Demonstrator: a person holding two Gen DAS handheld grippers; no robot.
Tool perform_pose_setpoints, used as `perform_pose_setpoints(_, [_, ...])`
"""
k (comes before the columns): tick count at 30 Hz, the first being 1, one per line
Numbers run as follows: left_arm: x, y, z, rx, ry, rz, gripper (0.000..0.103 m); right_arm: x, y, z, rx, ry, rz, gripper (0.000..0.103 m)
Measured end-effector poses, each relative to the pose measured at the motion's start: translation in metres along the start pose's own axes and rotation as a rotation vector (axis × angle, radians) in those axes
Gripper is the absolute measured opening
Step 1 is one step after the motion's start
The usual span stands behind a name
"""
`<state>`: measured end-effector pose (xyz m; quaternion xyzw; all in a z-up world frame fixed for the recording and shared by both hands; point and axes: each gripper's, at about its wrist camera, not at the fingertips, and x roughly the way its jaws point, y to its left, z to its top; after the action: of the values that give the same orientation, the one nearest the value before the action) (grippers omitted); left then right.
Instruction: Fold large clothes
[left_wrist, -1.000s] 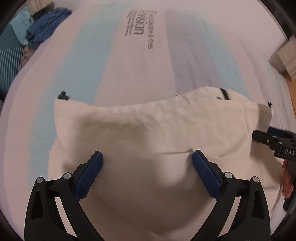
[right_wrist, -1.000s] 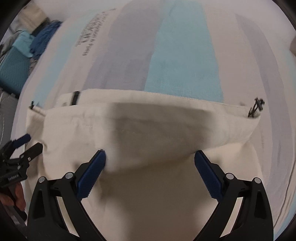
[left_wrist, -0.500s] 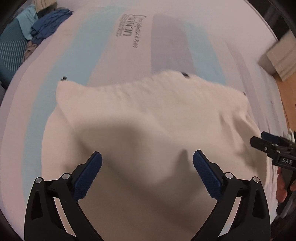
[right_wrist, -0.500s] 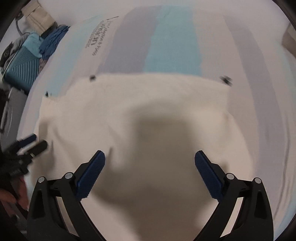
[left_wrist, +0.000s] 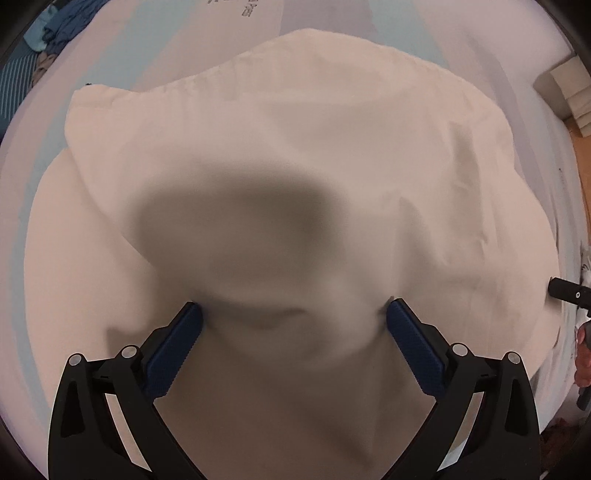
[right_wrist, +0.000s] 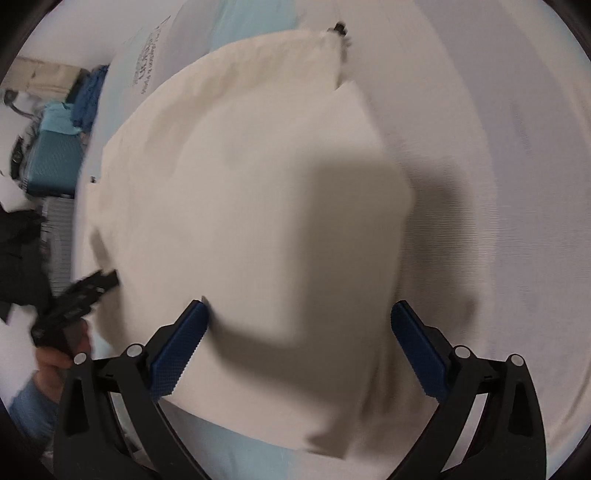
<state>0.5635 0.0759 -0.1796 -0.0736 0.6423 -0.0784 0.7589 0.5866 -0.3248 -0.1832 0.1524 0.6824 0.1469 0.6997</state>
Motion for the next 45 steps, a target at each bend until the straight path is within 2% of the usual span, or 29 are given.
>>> perform_pose_setpoints(6, [0.006, 0.0, 0.002, -0.004, 0.014, 0.009, 0.098, 0.018, 0.0, 0.009, 0.043, 0.037, 0.083, 0.095])
perform_pose_setpoints(11, [0.008, 0.001, 0.003, 0.001, 0.013, 0.012, 0.098, 0.02, 0.004, 0.013, 0.041, 0.048, 0.108, 0.095])
perform_pose_setpoints(16, [0.009, 0.003, 0.001, 0.005, 0.013, 0.014, 0.098, 0.03, 0.024, 0.018, -0.021, 0.062, 0.077, 0.095])
perform_pose_setpoints(20, [0.01, 0.004, 0.0, 0.011, 0.013, 0.016, 0.098, 0.04, 0.039, 0.016, -0.076, 0.063, 0.013, 0.094])
perform_pose_setpoints(28, [0.011, 0.003, 0.005, 0.024, 0.016, 0.022, 0.098, 0.049, 0.061, 0.005, -0.164, 0.05, -0.065, 0.067])
perform_pose_setpoints(29, [0.008, -0.02, 0.001, 0.024, 0.016, 0.026, 0.098, 0.05, 0.063, 0.003, -0.17, 0.045, -0.073, 0.064])
perform_pose_setpoints(37, [0.012, -0.029, -0.005, 0.025, 0.004, 0.043, 0.098, 0.043, 0.068, 0.0, -0.154, 0.032, -0.074, 0.036])
perform_pose_setpoints(45, [0.015, -0.036, -0.011, 0.012, -0.018, 0.051, 0.099, 0.028, 0.089, -0.005, -0.149, -0.002, -0.133, 0.023])
